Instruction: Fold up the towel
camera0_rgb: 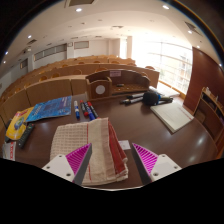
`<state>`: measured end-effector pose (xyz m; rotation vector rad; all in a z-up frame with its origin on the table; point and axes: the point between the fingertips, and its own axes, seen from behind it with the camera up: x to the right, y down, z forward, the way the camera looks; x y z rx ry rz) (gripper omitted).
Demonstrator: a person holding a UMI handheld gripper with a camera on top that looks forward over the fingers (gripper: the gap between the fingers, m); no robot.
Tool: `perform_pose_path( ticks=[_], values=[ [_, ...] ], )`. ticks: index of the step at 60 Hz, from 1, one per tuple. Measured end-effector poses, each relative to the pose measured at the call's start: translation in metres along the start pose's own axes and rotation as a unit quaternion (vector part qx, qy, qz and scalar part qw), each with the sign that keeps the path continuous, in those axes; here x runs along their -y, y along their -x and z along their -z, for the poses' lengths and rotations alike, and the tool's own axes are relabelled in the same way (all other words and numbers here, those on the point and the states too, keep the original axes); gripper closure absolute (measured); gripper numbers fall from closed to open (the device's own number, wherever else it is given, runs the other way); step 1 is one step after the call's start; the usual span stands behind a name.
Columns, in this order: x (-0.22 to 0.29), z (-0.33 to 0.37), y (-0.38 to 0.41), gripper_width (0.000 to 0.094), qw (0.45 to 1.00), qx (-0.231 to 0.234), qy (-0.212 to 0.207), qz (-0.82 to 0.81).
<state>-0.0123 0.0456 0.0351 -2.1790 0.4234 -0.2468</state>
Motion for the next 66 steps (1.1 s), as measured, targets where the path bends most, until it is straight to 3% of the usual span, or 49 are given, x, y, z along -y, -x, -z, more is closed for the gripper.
perform_pose_path(
  ticks=[1, 11, 26, 38, 66],
  values=[
    [0.002, 0.002, -0.005, 0.0076, 1.0, -0.004, -0.003, 0.005],
    [0.017, 0.048, -0.016, 0.0086, 0.998, -0.003, -0.029, 0.057],
    [-0.002, 0.156, 0.002, 0.009, 0.993, 0.034, -0.024, 0.114],
    [-0.021, 0.228, -0.006, 0.009, 0.993, 0.03, -0.028, 0.114],
    [-0.043, 0.278, -0.008, 0.0091, 0.993, 0.031, -0.032, 0.109]
  ],
)
